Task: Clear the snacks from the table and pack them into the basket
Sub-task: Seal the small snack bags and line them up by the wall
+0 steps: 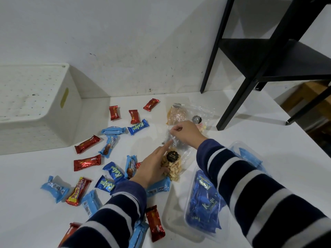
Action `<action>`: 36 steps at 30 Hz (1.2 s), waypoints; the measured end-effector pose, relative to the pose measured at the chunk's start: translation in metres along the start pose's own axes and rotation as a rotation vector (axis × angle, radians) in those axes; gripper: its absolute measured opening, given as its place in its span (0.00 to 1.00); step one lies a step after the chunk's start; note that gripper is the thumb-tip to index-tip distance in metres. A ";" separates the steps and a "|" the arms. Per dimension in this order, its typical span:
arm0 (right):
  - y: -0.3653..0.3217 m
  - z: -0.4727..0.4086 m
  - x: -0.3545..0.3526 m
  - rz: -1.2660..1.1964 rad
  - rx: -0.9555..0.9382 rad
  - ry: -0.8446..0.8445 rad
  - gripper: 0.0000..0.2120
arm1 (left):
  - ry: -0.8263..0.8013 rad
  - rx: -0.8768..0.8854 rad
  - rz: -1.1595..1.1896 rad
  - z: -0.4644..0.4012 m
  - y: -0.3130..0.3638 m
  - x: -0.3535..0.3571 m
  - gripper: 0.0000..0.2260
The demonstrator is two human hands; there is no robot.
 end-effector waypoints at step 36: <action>0.012 0.026 -0.010 0.008 -0.102 0.032 0.10 | 0.487 -0.342 0.633 -0.033 0.047 -0.018 0.06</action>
Point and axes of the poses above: each hand's wrist, its own z-axis away from the middle knuckle, its own x-axis out of the palm, y = z × x, the point moved 2 cm from there along -z, towards the middle knuckle, and after that the axes turned 10 degrees about z, right-handed, at the moved point
